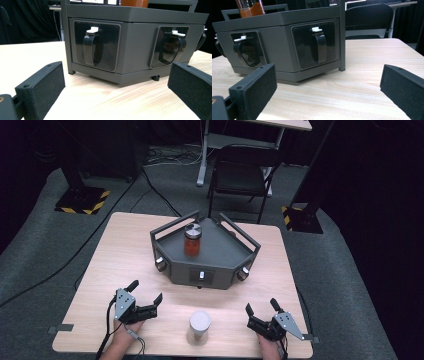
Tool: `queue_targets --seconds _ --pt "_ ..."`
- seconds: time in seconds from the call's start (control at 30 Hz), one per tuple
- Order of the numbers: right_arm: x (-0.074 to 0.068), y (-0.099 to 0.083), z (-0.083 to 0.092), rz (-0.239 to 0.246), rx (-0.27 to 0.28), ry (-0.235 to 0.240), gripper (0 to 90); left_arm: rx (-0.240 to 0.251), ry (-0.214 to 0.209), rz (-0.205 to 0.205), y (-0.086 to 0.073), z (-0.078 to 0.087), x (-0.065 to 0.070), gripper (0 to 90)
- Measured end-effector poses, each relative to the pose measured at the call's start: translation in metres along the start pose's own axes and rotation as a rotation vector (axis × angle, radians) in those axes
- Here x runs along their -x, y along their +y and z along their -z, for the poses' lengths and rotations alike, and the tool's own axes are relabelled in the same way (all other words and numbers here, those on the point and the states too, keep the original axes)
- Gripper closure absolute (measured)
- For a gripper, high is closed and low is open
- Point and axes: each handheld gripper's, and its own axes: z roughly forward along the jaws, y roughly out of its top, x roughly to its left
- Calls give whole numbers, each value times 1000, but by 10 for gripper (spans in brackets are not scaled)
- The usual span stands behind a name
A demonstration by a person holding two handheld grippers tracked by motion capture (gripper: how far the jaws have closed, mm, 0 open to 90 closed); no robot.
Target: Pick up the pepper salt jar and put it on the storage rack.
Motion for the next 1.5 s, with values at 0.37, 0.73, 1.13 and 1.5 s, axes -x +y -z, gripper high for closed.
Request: queue_targets --seconds 0.37,0.73,1.13,1.5 --pt "-7 4 8 9 18 8 0 -1 -3 43 0 0 -5 6" --pt "-20 23 27 -9 30 82 0 -13 -25 29 1 -2 -6 6" --pt "-29 30 37 23 36 231 0 -15 -25 32 1 -2 -6 5" --pt "-29 28 36 44 22 341 0 -16 -28 26 1 -2 -6 6"
